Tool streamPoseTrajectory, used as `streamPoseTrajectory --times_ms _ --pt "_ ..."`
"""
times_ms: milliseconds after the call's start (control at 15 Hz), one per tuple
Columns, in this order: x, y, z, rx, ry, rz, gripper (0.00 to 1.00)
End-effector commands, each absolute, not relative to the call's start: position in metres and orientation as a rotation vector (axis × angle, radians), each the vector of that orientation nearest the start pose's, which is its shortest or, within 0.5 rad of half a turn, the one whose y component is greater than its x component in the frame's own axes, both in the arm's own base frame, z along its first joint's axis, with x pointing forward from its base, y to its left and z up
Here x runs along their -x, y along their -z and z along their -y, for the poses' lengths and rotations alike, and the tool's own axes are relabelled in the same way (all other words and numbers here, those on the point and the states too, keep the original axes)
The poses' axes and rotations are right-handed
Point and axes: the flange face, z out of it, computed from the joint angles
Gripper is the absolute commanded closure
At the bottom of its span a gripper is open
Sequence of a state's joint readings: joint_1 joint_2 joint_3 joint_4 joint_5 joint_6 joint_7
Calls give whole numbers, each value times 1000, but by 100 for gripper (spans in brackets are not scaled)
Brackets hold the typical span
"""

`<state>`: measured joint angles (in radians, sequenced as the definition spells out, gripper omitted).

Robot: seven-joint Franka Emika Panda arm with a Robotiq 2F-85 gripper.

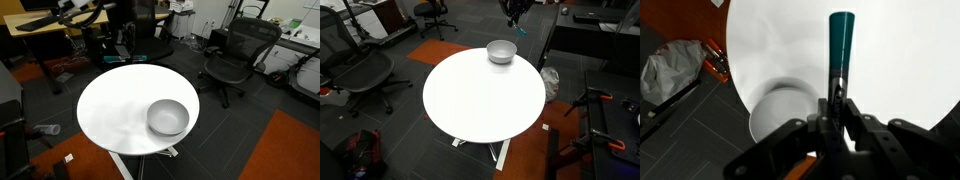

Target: Take the marker out of the bowl, place the marker back in the bowl then take the marker out of the bowl

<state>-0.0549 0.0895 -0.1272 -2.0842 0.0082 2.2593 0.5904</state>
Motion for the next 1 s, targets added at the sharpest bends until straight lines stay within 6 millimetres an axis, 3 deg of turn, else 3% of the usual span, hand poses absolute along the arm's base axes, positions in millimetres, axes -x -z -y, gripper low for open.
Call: streamPoseTrajectory --times_ms 0,600,933 --pt "-539 -384 77 2932 81 -1054 95" --pt "-515 -337 32 2998 -36 -950 95" --pt "-513 -316 17 2997 3 -940 95"
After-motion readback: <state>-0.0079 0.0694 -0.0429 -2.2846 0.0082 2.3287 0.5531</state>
